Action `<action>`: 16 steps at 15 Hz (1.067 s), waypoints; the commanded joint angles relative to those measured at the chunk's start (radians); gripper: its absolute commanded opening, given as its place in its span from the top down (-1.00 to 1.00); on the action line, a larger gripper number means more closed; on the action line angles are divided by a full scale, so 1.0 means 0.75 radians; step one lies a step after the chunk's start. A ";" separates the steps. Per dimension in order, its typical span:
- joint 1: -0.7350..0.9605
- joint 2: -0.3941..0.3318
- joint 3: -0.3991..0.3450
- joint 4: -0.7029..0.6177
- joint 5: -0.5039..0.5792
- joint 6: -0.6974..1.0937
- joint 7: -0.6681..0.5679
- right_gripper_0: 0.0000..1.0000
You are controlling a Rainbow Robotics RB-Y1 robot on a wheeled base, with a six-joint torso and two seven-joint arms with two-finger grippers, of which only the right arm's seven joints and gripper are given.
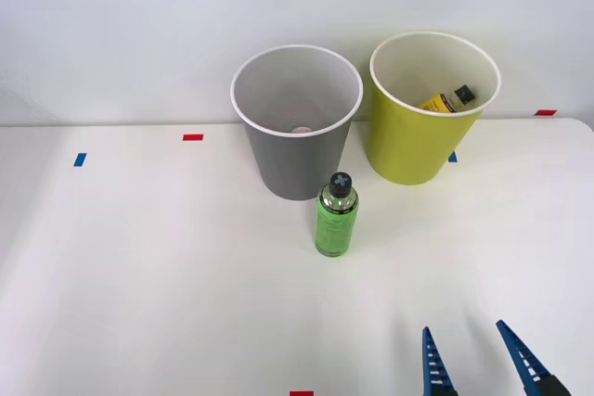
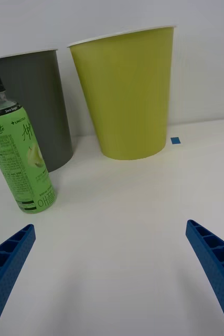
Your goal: Put cans in the gray bin, plastic bottles in the light green bin
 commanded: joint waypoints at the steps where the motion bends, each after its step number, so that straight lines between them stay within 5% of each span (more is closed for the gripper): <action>1: 0.000 0.000 0.000 0.000 0.000 0.000 0.000 -1.00; 16: 0.000 0.000 0.000 0.000 0.000 0.000 0.000 -1.00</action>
